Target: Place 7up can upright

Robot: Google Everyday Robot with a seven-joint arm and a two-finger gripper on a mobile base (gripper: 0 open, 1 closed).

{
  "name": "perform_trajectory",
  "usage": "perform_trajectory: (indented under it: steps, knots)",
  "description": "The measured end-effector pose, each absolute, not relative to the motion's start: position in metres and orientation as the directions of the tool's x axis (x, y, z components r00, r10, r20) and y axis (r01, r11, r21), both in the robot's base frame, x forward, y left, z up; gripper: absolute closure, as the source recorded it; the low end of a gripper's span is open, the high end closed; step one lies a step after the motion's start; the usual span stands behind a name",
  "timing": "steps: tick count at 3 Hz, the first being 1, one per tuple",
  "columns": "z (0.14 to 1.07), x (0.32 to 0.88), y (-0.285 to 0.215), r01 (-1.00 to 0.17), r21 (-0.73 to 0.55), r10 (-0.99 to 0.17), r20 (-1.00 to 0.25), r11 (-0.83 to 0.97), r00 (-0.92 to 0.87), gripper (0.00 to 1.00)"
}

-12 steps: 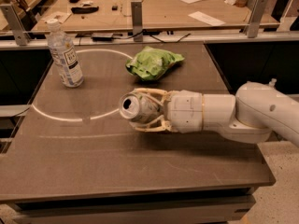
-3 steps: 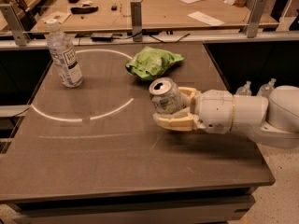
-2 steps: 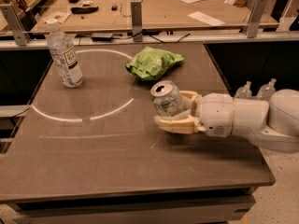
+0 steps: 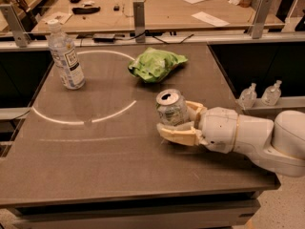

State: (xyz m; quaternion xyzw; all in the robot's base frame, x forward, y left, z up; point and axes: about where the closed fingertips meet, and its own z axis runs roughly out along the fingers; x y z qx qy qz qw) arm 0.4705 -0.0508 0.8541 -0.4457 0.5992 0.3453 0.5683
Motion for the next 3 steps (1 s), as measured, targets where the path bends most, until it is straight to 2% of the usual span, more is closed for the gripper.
perform_trajectory:
  steps: [1, 3]
  knots:
    - [0.8576, 0.4704, -0.0508, -0.926, -0.093, -0.141, -0.989, 0.366, 0.043, 0.83]
    - [0.8539, 0.4661, -0.0527, -0.922, -0.098, -0.137, -0.989, 0.374, 0.049, 0.38]
